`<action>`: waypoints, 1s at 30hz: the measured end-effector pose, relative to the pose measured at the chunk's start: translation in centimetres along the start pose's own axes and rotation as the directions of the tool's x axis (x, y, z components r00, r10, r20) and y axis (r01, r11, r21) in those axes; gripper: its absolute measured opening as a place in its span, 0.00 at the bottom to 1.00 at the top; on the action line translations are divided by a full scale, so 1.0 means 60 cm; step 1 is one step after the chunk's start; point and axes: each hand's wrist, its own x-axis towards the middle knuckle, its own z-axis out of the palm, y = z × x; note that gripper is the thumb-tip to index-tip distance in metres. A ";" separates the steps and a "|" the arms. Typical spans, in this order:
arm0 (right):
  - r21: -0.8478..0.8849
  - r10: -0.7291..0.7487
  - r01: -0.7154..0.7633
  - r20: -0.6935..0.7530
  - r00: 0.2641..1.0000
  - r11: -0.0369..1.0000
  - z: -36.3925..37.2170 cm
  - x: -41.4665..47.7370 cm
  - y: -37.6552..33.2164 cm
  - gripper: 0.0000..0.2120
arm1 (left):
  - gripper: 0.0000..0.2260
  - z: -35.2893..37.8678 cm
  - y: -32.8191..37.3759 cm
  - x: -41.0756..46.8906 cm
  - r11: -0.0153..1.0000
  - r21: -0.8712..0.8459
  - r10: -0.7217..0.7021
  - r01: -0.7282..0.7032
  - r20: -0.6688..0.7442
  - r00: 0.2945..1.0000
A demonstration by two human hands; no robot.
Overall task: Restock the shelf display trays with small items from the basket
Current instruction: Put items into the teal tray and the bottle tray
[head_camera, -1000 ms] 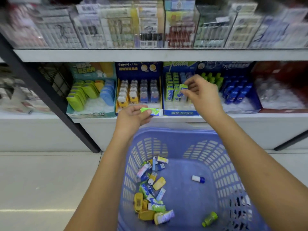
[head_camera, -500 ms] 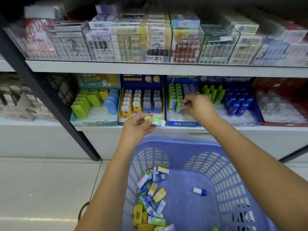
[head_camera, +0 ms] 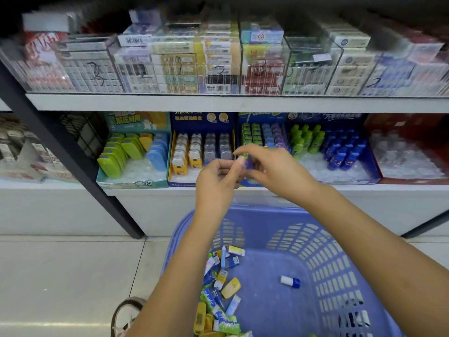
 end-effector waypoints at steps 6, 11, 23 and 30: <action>0.068 0.130 -0.118 -0.232 0.964 0.991 -0.004 0.039 0.046 0.14 | 0.22 0.029 -0.034 -0.027 0.734 0.588 0.101 -0.339 0.399 0.911; 0.133 0.211 -0.187 -0.198 0.957 0.973 0.020 0.056 0.070 0.11 | 0.29 0.043 -0.058 -0.038 0.622 0.679 0.086 -0.390 0.437 0.896; 0.174 0.342 -0.319 -0.126 0.931 0.932 0.014 0.077 0.079 0.10 | 0.27 0.033 -0.051 -0.026 0.605 0.677 0.087 -0.419 0.467 0.880; 0.097 0.351 -0.348 -0.017 0.936 0.933 -0.005 0.087 0.082 0.11 | 0.27 0.031 -0.049 -0.025 0.607 0.675 0.076 -0.419 0.476 0.876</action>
